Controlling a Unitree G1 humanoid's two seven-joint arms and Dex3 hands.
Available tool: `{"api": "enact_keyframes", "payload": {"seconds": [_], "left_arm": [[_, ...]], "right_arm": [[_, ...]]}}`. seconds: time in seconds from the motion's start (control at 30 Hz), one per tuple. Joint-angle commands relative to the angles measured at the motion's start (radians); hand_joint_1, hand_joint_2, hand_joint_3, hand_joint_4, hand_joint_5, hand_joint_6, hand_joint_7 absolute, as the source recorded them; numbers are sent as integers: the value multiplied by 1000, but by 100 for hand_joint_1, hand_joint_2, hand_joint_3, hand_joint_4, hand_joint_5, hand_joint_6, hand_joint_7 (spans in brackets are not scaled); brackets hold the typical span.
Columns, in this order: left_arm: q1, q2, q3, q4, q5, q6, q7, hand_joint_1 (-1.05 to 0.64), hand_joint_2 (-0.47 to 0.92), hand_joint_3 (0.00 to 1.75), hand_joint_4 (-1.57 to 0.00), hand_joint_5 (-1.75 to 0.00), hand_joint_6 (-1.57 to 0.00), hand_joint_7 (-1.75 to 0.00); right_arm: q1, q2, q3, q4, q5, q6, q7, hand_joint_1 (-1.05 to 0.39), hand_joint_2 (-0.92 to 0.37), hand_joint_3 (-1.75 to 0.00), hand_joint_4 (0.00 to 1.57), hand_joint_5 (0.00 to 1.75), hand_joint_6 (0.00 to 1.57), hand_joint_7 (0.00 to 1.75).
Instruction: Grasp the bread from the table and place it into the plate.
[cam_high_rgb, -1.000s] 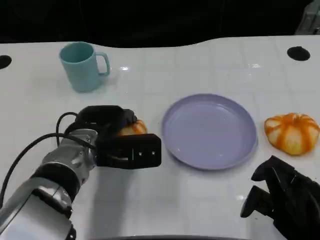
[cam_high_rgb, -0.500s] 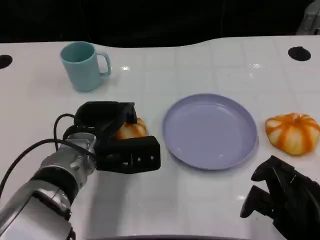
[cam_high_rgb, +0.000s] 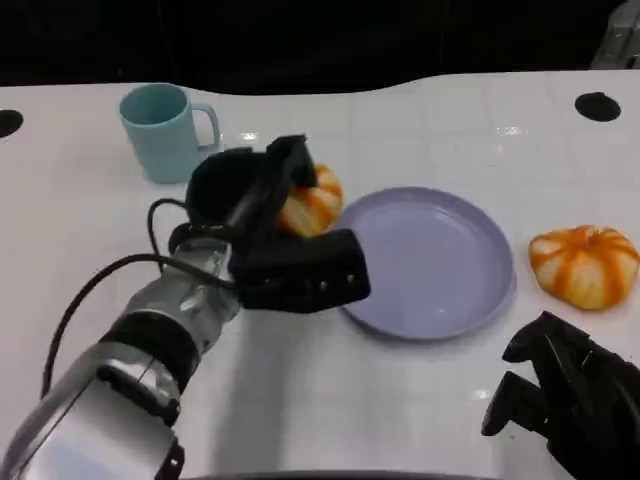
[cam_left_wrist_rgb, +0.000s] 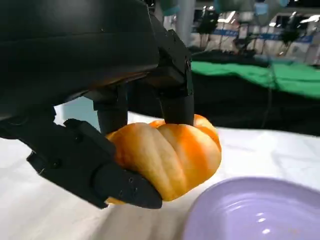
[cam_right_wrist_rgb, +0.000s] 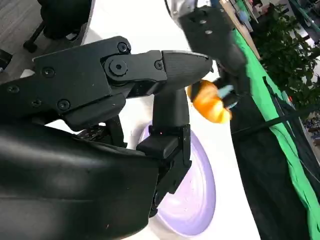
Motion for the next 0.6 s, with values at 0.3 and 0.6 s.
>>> {"api": "enact_keyframes", "payload": {"seconds": [0.3, 0.6], "left_arm": [[-91, -78, -13, -30, -6, -66, -45, -20, 63, 61, -94, -175, -80, -138], [-114, -144, -45, -21, 3, -67, -114, -25, 54, 88, -99, -175, -88, -91]], "right_arm": [[1, -12, -8, 2, 2, -16, 8, -50, -92, -33, 66, 175, 50, 165], [2, -11, 0, 0, -12, -22, 2, -50, -92, -33, 67, 175, 51, 164]]}}
